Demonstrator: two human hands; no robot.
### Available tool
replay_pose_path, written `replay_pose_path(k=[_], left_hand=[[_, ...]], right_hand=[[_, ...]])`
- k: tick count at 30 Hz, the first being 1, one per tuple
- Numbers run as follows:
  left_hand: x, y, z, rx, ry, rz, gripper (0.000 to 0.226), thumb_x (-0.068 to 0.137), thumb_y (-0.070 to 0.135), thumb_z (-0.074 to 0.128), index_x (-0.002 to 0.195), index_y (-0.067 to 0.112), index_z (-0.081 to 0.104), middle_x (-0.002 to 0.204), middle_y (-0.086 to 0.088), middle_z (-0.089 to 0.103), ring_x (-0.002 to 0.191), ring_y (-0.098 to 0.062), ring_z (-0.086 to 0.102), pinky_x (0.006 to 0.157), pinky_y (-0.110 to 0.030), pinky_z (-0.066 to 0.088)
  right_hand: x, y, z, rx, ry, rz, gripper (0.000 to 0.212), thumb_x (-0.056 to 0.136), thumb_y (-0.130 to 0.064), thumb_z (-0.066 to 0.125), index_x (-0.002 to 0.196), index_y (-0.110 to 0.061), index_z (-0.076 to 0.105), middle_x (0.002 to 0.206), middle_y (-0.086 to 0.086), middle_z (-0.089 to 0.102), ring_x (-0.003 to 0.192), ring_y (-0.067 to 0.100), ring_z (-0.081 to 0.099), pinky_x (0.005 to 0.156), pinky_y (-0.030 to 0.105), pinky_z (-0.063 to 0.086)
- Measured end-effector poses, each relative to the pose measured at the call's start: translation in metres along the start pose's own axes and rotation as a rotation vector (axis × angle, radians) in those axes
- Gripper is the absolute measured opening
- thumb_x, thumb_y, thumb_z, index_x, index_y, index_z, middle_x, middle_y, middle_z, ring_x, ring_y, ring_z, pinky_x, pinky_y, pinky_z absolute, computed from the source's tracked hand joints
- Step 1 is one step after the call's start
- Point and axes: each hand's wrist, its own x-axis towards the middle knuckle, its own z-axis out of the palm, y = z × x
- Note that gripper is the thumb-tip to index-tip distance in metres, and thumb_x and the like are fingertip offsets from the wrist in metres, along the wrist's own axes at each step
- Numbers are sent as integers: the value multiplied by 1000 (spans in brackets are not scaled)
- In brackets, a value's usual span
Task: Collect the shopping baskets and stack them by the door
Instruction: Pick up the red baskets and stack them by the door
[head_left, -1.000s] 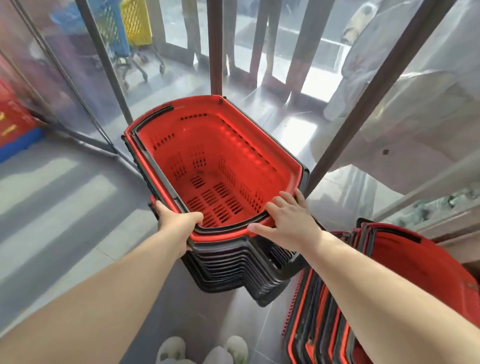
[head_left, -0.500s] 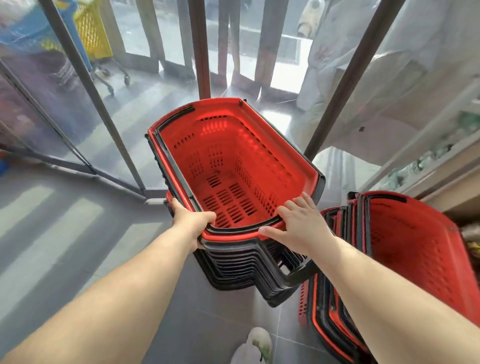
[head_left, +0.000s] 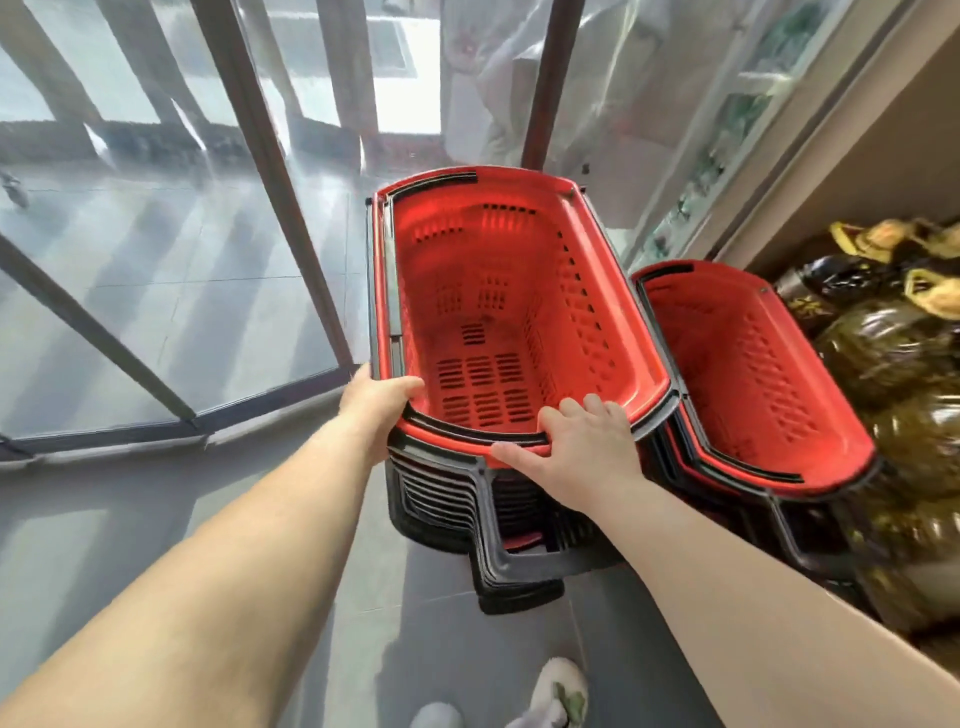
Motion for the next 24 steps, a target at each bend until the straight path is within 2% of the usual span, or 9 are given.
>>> replay_pose_path(k=[4,7,8,11,12,18,20,22,24], left_hand=[[13,3,-4,95,-86,-28,31,71,16,63,100,23,53,69,-9,63,50,-23,65,53,-39,57],[8,-3,7,26,-28,15,28,68,11,60,95,18,57,52,-1,62,40,-17,63,47,-32,53],[7,-4,10,14,-5,19,34,66,12,61,100,16,58,51,-2,62,39,-16,62,49,-32,53],[10,-4,16,-36,18,7,64,62,15,63,125,12,50,72,-14,66,39,-16,61,52,-36,54],[11,-4,17,-42,19,7,63,62,16,63,124,14,50,73,-12,66,41,-16,62,53,-37,55],[13,-6,21,-8,98,69,33,54,23,62,87,22,56,62,0,61,55,-24,65,62,-46,60],[14,-8,19,47,134,114,33,56,29,65,88,25,58,77,-4,70,73,-29,71,74,-51,60],[16,-8,16,273,256,226,57,61,40,67,116,25,61,109,-6,72,102,-30,67,92,-44,54],[9,-5,13,557,390,337,76,72,50,67,140,26,43,131,-5,62,120,-31,56,99,-44,45]], right_hand=[[-14,-10,9,24,77,64,91,69,-91,7,83,-22,65,88,-1,65,94,26,56,92,52,41],[-4,10,2,6,66,-1,89,67,-92,9,77,-21,61,84,-1,62,89,24,54,92,47,40],[1,17,-1,4,49,-20,87,66,-92,10,76,-21,59,84,-1,61,88,23,52,90,45,40],[11,26,1,6,51,-52,82,63,-94,8,73,-24,51,80,-5,55,84,19,47,82,41,39],[12,27,3,-2,66,-59,81,63,-94,7,72,-25,49,78,-6,52,82,18,46,80,40,39],[12,28,2,-9,64,-46,80,62,-94,7,71,-25,48,76,-7,51,80,19,47,79,40,39],[9,23,1,-27,49,-21,83,62,-94,4,75,-25,50,79,-5,52,85,22,50,85,44,40],[6,15,-3,-49,-29,-5,96,60,-94,0,88,-25,60,92,0,59,98,26,51,100,50,34],[3,4,-7,-38,-113,36,104,61,-94,2,109,-23,61,111,6,61,116,31,47,113,54,16]])
